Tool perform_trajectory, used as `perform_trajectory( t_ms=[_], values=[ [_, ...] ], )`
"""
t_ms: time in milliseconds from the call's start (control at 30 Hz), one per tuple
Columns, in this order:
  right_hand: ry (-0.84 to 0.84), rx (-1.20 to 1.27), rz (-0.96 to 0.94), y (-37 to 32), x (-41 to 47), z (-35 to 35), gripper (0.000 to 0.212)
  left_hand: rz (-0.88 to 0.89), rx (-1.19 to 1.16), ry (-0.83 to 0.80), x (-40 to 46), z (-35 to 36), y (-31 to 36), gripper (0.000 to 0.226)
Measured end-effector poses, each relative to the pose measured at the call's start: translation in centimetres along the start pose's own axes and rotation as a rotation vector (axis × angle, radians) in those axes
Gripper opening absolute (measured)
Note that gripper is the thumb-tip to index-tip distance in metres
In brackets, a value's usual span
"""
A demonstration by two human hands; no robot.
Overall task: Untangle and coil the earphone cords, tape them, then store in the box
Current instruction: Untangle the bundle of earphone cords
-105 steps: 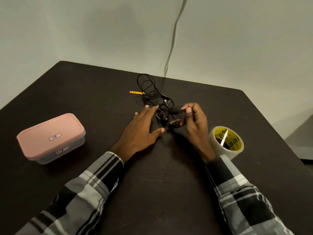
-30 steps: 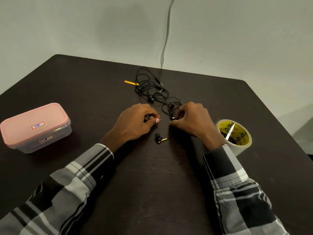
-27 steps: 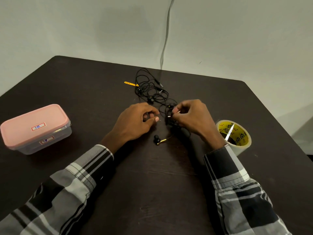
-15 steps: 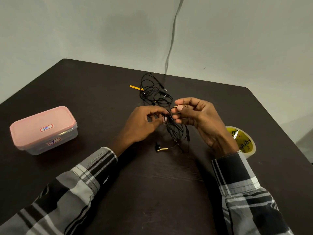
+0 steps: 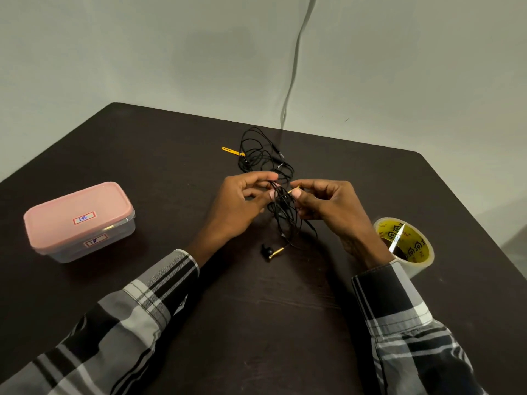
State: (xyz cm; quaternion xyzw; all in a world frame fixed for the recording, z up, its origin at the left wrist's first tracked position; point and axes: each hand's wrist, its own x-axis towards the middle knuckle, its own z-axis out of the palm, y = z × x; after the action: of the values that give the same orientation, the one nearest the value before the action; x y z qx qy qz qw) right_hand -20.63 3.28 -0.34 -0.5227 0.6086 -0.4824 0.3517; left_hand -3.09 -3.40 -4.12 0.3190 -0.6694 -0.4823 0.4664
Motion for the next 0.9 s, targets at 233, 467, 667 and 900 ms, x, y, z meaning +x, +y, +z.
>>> perform_trajectory(
  t_ms=[233, 467, 667, 900],
  values=[
    [0.089, 0.041, 0.012, -0.2, -0.2, 1.1, 0.022, -0.001, -0.081, -0.081, -0.3, 0.0, 0.2, 0.059],
    [0.135, 0.043, -0.028, 0.1, -0.4, 1.9, 0.017, -0.025, -0.14, -0.148, -0.4, -0.1, 0.5, 0.07],
    [-0.003, 0.046, 0.032, -0.6, -1.0, 2.6, 0.038, 0.004, -0.082, -0.146, -0.2, 0.4, -0.2, 0.071],
    [0.021, 0.13, 0.047, -0.7, -0.9, 2.3, 0.011, -0.001, -0.061, -0.195, -0.1, -0.3, -0.2, 0.09]
  ],
)
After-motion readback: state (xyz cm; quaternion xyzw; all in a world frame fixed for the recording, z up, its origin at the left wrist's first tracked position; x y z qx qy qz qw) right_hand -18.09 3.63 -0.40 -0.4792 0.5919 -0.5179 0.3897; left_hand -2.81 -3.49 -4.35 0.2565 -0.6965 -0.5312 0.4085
